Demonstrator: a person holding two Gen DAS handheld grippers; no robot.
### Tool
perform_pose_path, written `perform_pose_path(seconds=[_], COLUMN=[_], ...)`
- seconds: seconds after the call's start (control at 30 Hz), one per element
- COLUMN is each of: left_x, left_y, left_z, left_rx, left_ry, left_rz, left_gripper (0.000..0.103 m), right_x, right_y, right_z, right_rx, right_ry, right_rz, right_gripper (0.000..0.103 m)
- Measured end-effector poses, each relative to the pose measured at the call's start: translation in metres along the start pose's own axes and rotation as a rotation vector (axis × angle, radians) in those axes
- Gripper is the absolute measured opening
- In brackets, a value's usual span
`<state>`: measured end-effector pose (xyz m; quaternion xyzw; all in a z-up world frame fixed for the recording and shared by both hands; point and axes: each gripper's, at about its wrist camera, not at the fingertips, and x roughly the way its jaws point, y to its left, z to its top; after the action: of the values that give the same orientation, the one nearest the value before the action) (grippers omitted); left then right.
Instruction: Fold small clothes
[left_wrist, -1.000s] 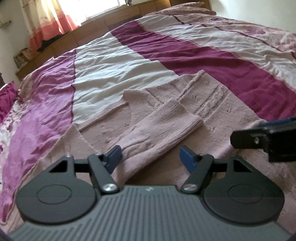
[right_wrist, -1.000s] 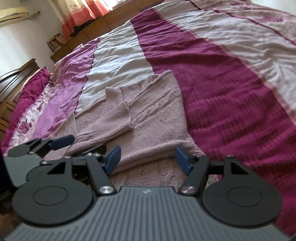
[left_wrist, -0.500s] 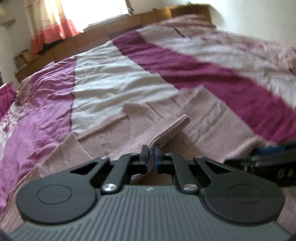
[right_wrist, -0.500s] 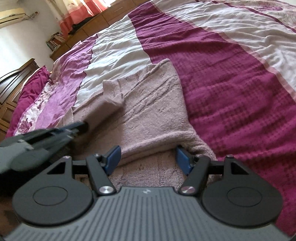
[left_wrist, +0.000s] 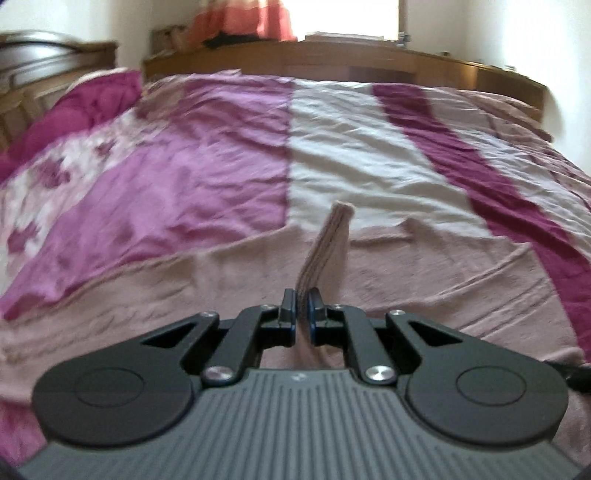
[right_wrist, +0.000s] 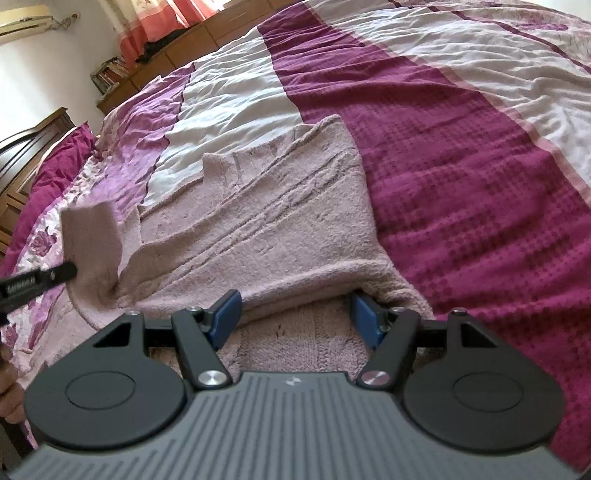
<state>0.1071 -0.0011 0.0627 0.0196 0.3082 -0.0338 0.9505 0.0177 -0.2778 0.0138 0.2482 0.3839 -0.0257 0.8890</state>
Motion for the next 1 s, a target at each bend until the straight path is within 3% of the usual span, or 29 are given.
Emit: perform_pose_path(seconds=[0.23, 0.4, 0.47, 0.53, 0.7, 1.0], left_x=[0.006, -0.002, -0.006, -0.008, 0.002, 0.051], left_y=[0.036, 0.052, 0.058, 0.065, 0.08, 0.078], left_z=[-0.026, -0.037, -0.038, -0.037, -0.023, -0.018], left_rx=[-0.091, -0.108, -0.118, -0.134, -0.153, -0.138], left_ry=[0.116, 0.132, 0.123, 0.103, 0.062, 0.131], left_rz=[0.035, 0.031, 0.032, 0.028, 0.045, -0.02], left_gripper=[0.011, 0.012, 0.021, 0.036, 0.037, 0.037], right_x=[0.001, 0.001, 0.001, 0.0, -0.013, -0.024], right_y=[0.002, 0.006, 0.007, 0.009, 0.016, 0.027], right_z=[0.0, -0.001, -0.001, 0.0, 0.002, 0.014], right_rx=[-0.014, -0.029, -0.035, -0.038, -0.042, -0.062], right_ry=[0.0, 0.002, 0.005, 0.013, 0.036, 0.003], right_rz=[-0.013, -0.027, -0.033, -0.043, -0.025, -0.002], right_gripper=[0.072, 0.072, 0.072, 0.072, 0.072, 0.072])
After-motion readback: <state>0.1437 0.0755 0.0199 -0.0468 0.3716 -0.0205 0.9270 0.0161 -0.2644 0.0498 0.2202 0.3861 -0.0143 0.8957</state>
